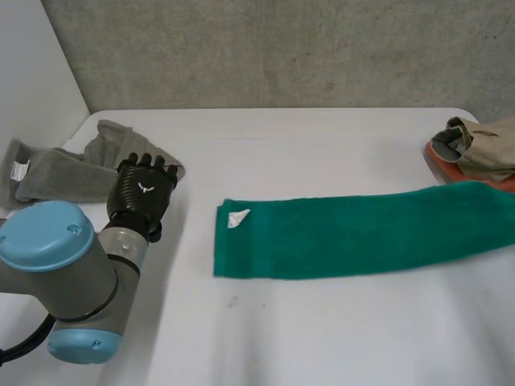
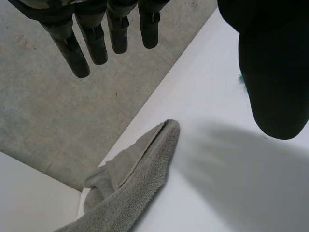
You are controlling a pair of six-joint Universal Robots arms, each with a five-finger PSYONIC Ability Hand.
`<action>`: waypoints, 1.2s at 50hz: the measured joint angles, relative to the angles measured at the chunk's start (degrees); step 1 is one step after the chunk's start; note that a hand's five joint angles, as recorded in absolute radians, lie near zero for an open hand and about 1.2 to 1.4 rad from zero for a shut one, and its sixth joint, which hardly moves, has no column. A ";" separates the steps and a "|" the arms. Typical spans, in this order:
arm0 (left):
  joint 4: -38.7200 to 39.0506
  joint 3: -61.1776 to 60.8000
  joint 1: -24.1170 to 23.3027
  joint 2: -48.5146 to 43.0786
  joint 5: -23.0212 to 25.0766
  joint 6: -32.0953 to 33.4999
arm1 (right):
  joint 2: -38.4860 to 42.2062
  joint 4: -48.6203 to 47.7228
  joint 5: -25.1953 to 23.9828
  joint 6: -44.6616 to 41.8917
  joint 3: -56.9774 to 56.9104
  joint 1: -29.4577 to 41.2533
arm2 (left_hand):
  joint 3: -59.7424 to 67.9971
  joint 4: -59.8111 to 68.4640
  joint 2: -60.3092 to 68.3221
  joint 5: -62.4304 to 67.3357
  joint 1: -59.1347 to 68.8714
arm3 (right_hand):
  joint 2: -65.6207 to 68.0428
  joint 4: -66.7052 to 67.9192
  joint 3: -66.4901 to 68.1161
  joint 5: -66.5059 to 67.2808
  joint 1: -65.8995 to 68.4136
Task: Fold the laundry.
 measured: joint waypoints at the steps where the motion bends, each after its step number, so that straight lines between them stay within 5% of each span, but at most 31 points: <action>1: -0.02 -0.02 0.01 0.11 0.00 -0.01 | -0.31 0.01 0.05 -0.74 -0.18 -0.26 | 0.00 0.00 0.00 0.00 0.00 | 0.00 0.00 0.00 0.00 0.00; 10: -0.06 -0.20 0.03 1.15 0.00 -0.08 | -4.23 -0.48 -0.37 -0.77 -0.67 5.81 | 0.00 0.00 0.00 0.00 0.00 | 0.02 0.07 0.02 0.46 0.58; 20: -0.12 -0.36 0.10 2.66 0.00 -0.21 | -6.40 -5.12 -1.57 5.52 -3.16 34.45 | 0.00 0.00 0.00 0.00 0.00 | 0.04 0.24 0.17 0.59 0.86; 26: -0.11 -0.63 0.06 3.39 0.00 -0.25 | 0.14 -9.93 -4.64 5.66 -6.81 50.97 | 0.00 0.00 0.00 0.00 0.00 | 0.04 0.23 0.17 0.59 0.86; 34: -0.05 -1.02 -0.03 3.60 0.05 -0.19 | 11.75 -11.38 -8.63 5.26 -12.09 62.61 | 0.00 0.00 0.00 0.00 0.00 | 0.04 0.24 0.17 0.60 0.87; 39: 0.03 -0.84 -0.09 3.51 0.08 -0.15 | 15.83 -11.01 -8.80 4.60 -13.07 64.79 | 0.00 0.00 0.00 0.00 0.00 | -0.02 0.12 0.13 0.60 0.86; 40: 0.04 -0.77 -0.11 3.49 0.08 -0.14 | 16.12 -10.94 -8.51 4.55 -13.08 64.88 | 0.00 0.00 0.00 0.00 0.00 | -19.63 -18.24 -19.35 -16.83 -16.94; 45: 0.13 0.08 -0.63 3.40 0.07 -0.10 | 14.59 -10.69 -4.77 6.27 -12.55 64.33 | 0.00 0.00 0.00 0.00 0.00 | -52.81 -52.90 -52.74 -50.09 -43.39; 52: 0.23 2.71 -4.33 3.17 0.13 -0.07 | 3.94 -8.61 4.90 22.00 -8.16 57.14 | 0.00 0.00 0.00 0.00 0.00 | -54.68 -54.67 -55.39 -52.11 -44.22; 60: 0.40 4.32 -8.20 2.72 0.25 -0.12 | -4.04 -1.81 7.34 36.89 -0.97 47.47 | 0.00 0.00 0.00 0.00 0.00 | -54.68 -54.67 -55.39 -52.12 -44.22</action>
